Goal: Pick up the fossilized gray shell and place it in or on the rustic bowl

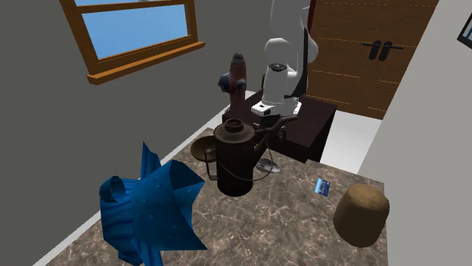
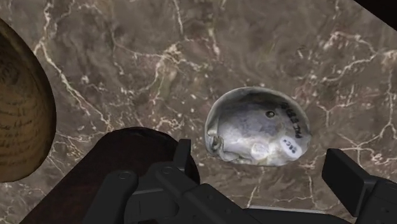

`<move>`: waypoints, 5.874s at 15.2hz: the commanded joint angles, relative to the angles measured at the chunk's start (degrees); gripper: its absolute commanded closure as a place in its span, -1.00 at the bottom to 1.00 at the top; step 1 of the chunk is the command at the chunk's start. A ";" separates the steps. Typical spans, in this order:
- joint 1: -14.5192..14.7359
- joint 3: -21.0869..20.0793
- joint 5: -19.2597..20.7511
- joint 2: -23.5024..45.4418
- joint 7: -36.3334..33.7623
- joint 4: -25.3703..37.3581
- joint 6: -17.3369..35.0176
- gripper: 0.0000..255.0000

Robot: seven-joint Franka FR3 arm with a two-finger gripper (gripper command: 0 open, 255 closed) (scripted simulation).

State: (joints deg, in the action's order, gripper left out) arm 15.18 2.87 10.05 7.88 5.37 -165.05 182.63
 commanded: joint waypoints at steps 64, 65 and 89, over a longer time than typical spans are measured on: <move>-15.25 -13.59 -0.38 9.64 5.82 20.80 -28.60 1.00; -15.46 -13.90 -0.83 8.74 6.15 20.63 -29.32 1.00; -22.77 -11.21 -5.66 -3.08 20.91 23.84 -43.61 1.00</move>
State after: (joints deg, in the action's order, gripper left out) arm -6.74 -9.10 4.05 4.28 24.83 -142.16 139.37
